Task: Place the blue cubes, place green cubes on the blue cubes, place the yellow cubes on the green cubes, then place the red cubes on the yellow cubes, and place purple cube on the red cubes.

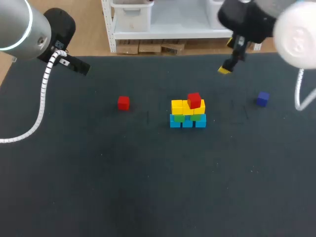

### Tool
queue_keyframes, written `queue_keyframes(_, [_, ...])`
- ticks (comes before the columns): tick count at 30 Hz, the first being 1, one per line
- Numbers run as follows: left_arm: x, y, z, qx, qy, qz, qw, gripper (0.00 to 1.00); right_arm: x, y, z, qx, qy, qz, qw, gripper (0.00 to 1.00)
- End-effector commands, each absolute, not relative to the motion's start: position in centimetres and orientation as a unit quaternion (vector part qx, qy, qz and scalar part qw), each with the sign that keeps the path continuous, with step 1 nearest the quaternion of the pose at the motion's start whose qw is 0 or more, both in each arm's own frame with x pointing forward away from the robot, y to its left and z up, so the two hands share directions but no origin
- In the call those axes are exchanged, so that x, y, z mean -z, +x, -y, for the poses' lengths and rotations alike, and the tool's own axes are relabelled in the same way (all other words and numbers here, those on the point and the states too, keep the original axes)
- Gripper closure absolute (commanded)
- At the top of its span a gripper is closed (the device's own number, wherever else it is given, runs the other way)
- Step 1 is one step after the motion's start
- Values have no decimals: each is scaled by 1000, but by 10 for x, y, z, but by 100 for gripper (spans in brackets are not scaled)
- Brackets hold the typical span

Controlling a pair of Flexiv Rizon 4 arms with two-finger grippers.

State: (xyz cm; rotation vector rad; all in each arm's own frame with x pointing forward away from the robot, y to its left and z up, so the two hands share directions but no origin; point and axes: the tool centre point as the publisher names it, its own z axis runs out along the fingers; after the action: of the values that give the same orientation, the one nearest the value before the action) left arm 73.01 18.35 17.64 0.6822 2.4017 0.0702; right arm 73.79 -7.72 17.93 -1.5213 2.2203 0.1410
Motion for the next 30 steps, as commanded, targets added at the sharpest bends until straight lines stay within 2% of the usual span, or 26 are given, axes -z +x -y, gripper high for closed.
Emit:
queue_keyframes(1, [-176, 731, -185, -25, 260, -912, 316, 0, -180, 724, 110, -24, -508, -793, 335, 0])
queue_keyframes(20, [-176, 731, -185, -25, 260, -912, 316, 0, -201, 747, 200, 41, -401, -831, 383, 0])
queue_keyframes(30, [-176, 731, -185, -25, 260, -912, 316, 0, -202, 748, 211, 31, -384, -834, 395, 0])
